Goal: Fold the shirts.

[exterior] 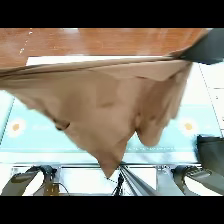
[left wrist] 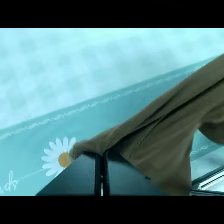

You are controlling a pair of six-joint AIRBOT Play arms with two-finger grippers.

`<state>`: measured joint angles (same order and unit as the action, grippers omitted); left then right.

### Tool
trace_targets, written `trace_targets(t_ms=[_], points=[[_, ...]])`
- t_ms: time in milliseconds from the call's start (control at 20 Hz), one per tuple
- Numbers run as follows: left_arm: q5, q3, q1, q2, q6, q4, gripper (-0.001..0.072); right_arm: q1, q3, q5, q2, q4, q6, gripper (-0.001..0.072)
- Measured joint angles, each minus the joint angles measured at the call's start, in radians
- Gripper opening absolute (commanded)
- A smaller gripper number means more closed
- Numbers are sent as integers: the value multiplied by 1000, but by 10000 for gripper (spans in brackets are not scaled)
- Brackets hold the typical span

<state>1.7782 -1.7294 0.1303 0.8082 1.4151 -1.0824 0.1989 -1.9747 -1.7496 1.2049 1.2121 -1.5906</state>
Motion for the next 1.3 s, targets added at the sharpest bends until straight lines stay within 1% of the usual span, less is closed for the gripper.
trace_targets(t_ms=[150,300,500,600,650,700,750,800,850,950,1050,1150,1250,1300], points=[[-94,145,0,106,-44,-12,21,0,0,68,202,31,77,24],[-195,234,-1,245,-74,-21,21,0,0,197,388,44,121,25],[-313,280,-1,439,-90,-21,22,0,0,367,568,53,136,26],[-349,286,-5,529,-92,-20,23,0,0,418,626,58,136,29],[-365,289,-8,576,-92,-16,25,0,0,435,647,60,136,50],[-375,291,-12,620,-93,-10,89,-1,0,449,667,63,135,198],[-375,292,-15,657,-95,0,246,-1,0,458,678,69,135,350],[-366,294,-17,691,-94,-5,398,-6,0,466,685,93,136,428],[-370,295,-18,715,-85,16,461,-12,0,465,686,93,141,429],[-337,294,-23,733,-74,67,464,-25,0,413,663,68,184,429],[-304,294,-13,717,-70,65,464,-71,0,329,616,133,214,429],[-246,297,-1,674,-69,50,463,-148,0,246,557,156,224,429],[-229,332,20,613,-72,21,464,-261,23,179,494,157,224,429],[-220,371,31,577,-75,16,465,-322,50,159,462,155,219,454]])
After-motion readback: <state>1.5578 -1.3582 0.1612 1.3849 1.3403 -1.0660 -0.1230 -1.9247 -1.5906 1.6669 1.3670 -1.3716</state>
